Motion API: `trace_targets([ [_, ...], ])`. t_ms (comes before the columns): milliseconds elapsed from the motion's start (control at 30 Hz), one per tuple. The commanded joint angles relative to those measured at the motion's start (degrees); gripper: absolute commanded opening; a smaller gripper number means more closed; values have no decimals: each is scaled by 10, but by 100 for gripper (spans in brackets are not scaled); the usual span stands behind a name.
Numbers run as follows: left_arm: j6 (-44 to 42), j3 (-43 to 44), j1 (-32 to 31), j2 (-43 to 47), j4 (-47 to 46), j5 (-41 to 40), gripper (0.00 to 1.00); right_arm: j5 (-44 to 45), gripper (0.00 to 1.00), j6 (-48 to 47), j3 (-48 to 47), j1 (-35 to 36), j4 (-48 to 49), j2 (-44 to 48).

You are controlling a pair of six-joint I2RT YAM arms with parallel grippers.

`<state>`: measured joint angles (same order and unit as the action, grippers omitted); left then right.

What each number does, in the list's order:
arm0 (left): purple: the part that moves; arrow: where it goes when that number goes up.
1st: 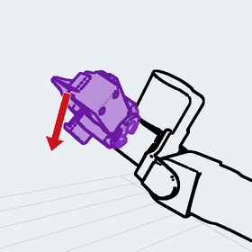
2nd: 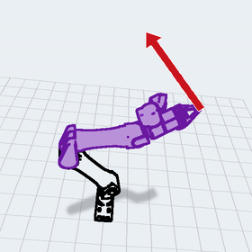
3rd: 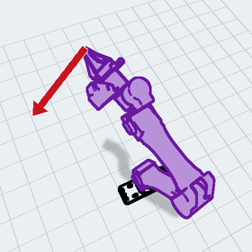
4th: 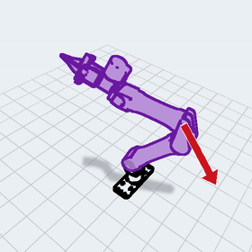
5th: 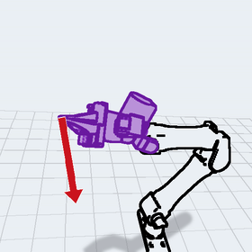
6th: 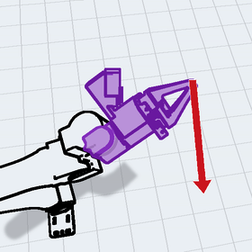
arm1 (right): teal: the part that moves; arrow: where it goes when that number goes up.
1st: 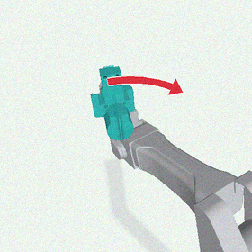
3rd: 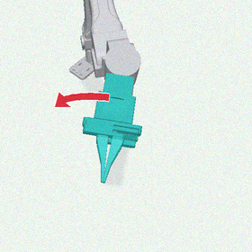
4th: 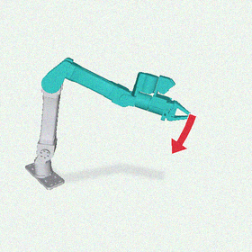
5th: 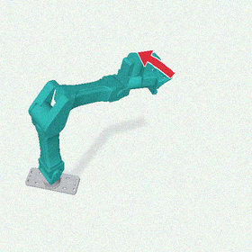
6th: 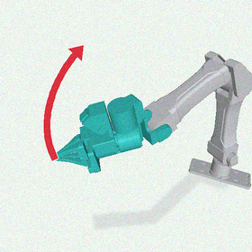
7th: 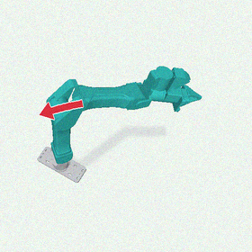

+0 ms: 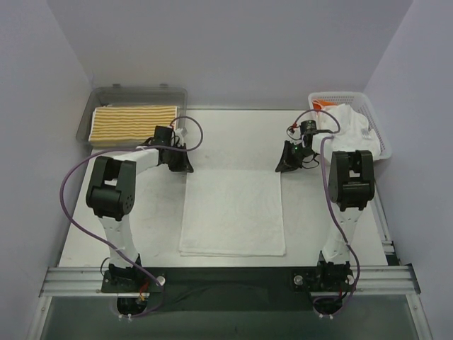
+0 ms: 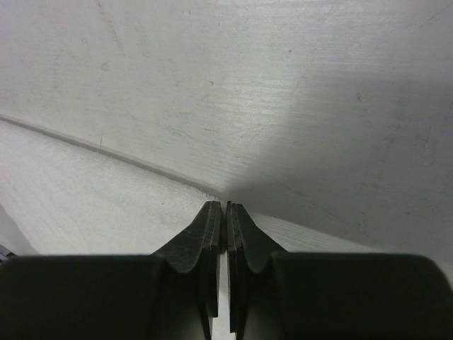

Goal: Fold and stack the towels
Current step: Fold the towel

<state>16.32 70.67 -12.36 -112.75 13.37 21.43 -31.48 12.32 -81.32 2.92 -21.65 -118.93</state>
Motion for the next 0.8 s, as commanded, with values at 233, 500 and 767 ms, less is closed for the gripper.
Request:
trace_targets([
  [233, -28, 178, 13, -22, 32, -19, 0, 65, 0, 13, -132, -9, -19, 33],
  [500, -24, 158, 11, 54, 9, -16, 0, 86, 0, 21, -111, -6, -4, 104],
  [767, 2, -23, 11, 147, -19, -10, 0, 110, 0, 45, 27, 26, 2, 227],
])
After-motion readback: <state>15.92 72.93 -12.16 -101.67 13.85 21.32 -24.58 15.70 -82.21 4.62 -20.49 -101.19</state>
